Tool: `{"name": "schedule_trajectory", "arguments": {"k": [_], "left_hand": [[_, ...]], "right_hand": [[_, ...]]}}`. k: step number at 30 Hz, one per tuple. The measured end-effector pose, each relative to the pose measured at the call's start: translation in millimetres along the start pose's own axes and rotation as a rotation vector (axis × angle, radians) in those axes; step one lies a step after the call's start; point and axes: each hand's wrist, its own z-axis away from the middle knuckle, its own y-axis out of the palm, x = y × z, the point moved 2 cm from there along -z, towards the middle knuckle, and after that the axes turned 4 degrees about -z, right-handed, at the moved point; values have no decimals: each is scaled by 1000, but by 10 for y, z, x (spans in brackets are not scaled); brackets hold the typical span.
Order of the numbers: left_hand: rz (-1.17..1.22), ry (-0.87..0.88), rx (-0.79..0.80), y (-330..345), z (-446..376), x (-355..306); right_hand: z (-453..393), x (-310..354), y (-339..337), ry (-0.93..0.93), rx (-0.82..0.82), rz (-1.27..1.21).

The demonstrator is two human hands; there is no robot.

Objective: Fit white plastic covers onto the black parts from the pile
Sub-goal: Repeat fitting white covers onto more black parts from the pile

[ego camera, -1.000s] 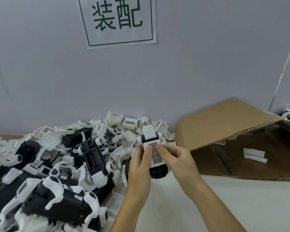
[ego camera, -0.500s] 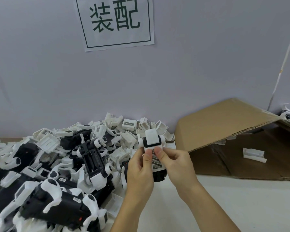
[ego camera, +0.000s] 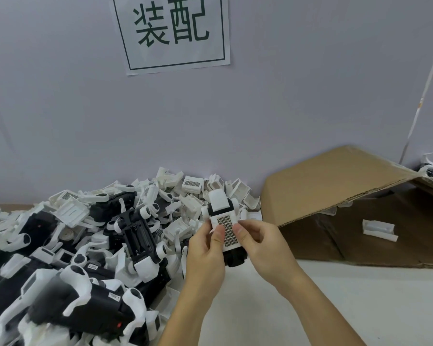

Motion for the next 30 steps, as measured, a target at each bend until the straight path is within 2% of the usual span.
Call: {"name": "schedule_trajectory", "arguments": {"k": [4, 8, 12, 15, 17, 20, 22, 23, 27, 29, 30], "left_hand": [[-18, -3, 16, -16, -5, 0], [98, -23, 98, -20, -11, 11], [0, 12, 102, -6, 16, 48], [63, -23, 24, -12, -8, 70], [140, -78, -92, -52, -32, 66], [101, -184, -241, -105, -51, 103], [165, -268, -234, -85, -55, 165], [220, -284, -218, -62, -56, 181], [145, -94, -209, -51, -27, 67], [81, -11, -312, -116, -27, 54], [66, 7, -362, -146, -25, 45]], "right_hand": [[-2, -22, -5, -35, -23, 45], [-18, -22, 16, -59, -73, 8], [-19, -9, 25, -52, -76, -1], [-23, -22, 23, -118, -145, 132], [-14, -28, 9, -201, -187, 295], [17, -29, 52, -253, -9, 424], [36, -115, 98, -205, 65, 519], [45, -158, 120, -176, 42, 551], [45, -186, 95, -103, -253, 448], [-4, -161, -77, 162, -320, 253], [-13, -157, -135, 336, -287, 123]]}}
